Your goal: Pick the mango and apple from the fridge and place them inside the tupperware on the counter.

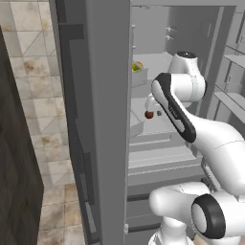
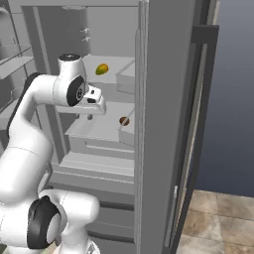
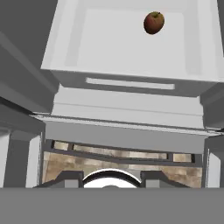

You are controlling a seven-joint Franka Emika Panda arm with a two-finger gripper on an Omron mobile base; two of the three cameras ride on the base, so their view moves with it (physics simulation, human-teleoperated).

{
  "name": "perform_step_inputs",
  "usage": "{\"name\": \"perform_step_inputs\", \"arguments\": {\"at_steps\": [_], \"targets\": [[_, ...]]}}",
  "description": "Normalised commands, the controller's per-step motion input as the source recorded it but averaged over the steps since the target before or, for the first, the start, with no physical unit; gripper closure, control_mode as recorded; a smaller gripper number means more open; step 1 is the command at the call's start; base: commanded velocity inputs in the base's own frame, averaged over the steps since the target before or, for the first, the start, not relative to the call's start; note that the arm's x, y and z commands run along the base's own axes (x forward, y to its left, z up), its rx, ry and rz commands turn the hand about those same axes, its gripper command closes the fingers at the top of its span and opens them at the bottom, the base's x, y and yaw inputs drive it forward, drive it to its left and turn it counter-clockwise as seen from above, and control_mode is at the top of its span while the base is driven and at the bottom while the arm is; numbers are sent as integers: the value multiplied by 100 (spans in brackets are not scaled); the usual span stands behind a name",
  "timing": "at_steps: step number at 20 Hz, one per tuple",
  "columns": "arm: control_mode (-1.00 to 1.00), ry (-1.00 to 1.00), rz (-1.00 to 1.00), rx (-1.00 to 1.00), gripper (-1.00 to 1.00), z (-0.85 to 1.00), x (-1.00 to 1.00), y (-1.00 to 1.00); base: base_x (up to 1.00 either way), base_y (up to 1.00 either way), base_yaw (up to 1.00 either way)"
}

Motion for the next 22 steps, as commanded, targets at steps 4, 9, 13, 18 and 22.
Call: {"name": "perform_step_inputs", "arguments": {"at_steps": [4,9,13,18,22], "targets": [[-100,-13,0,0,-100,-1,-5,-3,0,0,0],[-100,-25,-10,0,-100,-20,0,-25,0,0,0],[-100,-3,-31,9,-100,-20,15,-32,0,0,0],[-100,1,-33,1,-100,-17,40,-16,0,0,0],[-100,0,-7,0,-100,-19,30,-4,0,0,0]]}}
